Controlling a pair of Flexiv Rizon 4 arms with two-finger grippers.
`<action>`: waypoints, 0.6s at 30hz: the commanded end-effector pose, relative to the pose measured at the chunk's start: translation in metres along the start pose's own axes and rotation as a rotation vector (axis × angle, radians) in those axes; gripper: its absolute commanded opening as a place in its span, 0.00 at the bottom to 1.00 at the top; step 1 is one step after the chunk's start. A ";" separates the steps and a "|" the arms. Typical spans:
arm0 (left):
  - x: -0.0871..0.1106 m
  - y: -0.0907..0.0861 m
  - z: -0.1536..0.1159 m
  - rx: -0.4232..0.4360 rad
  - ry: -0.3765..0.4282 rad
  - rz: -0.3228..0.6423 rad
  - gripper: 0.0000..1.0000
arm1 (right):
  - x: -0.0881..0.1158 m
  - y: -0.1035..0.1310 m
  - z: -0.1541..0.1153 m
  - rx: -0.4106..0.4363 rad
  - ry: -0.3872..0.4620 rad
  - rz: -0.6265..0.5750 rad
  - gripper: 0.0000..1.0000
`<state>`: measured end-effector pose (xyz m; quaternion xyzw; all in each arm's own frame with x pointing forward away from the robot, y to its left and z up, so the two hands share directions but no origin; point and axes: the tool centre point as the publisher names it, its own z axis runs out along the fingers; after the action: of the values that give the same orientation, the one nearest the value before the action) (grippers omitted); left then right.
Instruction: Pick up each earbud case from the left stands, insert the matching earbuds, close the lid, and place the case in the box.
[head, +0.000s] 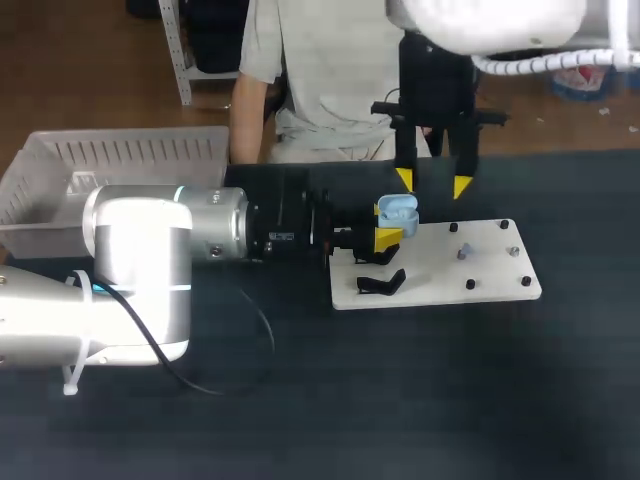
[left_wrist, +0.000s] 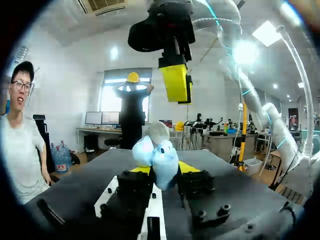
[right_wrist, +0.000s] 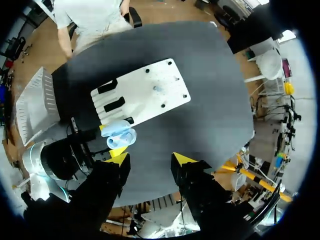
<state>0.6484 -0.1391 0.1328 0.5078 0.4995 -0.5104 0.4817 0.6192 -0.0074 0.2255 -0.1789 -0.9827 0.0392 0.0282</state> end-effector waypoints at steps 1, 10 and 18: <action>0.000 0.001 0.001 0.001 0.002 -0.001 0.00 | 0.004 -0.018 0.006 -0.085 -0.044 -0.022 0.50; 0.000 0.001 0.001 0.001 0.002 -0.001 0.00 | -0.024 -0.045 0.011 -0.160 -0.085 -0.115 0.49; 0.000 0.001 0.001 0.001 0.002 -0.001 0.00 | -0.046 -0.053 0.018 -0.202 -0.104 -0.228 0.49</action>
<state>0.6484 -0.1391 0.1327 0.5079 0.4995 -0.5104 0.4817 0.6411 -0.0682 0.2203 -0.0727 -0.9968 -0.0084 -0.0328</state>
